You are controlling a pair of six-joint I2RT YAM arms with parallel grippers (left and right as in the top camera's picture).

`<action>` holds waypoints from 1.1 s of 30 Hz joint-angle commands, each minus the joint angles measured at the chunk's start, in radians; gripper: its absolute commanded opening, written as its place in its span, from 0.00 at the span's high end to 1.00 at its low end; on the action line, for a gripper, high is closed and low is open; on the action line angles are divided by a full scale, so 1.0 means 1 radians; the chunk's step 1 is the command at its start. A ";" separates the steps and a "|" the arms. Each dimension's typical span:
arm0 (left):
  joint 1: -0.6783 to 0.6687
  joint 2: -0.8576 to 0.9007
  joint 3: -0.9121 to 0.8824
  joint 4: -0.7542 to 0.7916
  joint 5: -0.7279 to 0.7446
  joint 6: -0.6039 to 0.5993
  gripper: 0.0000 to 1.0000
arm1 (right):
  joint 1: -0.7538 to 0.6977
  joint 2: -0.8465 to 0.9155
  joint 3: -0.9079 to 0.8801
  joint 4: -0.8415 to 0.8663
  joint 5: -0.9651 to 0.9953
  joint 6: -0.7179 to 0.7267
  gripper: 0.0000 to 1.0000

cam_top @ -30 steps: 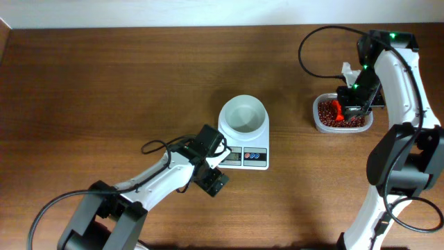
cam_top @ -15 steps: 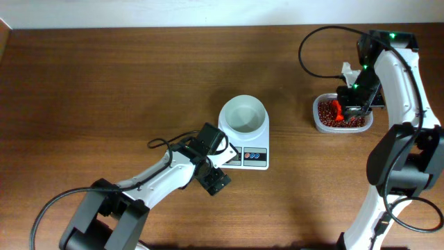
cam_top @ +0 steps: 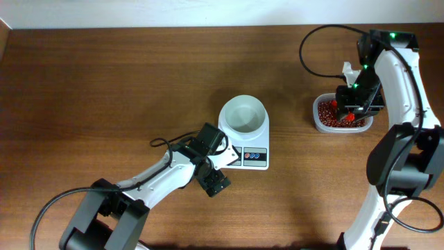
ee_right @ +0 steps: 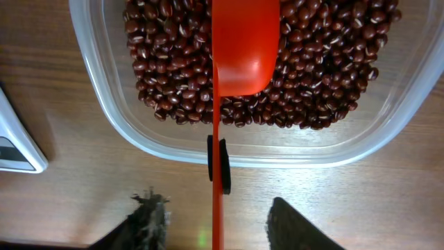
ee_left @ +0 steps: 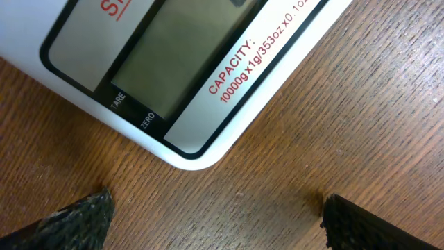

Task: Scoop item into bowl and weigh 50g on scale
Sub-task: 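Push the scoop into the red beans with the right gripper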

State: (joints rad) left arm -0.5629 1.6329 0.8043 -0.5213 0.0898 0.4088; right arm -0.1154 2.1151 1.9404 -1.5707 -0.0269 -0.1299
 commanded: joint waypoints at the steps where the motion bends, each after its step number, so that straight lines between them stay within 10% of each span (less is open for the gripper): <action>1: -0.006 0.037 -0.018 -0.006 0.051 0.016 0.01 | -0.004 -0.058 0.024 -0.022 -0.014 0.008 0.38; 10: -0.006 0.037 -0.018 -0.006 0.051 0.016 0.01 | -0.024 -0.185 0.024 -0.018 -0.013 0.076 0.18; 26: -0.006 0.037 -0.017 -0.007 0.044 0.016 0.01 | -0.042 -0.193 -0.230 0.209 0.005 0.172 0.24; 33: -0.006 0.037 -0.018 -0.010 0.041 0.016 0.01 | -0.042 -0.493 -0.443 0.425 0.013 0.189 0.24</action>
State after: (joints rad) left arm -0.5629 1.6329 0.8043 -0.5220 0.0906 0.4126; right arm -0.1539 1.8168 1.6291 -1.2381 -0.0078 0.0311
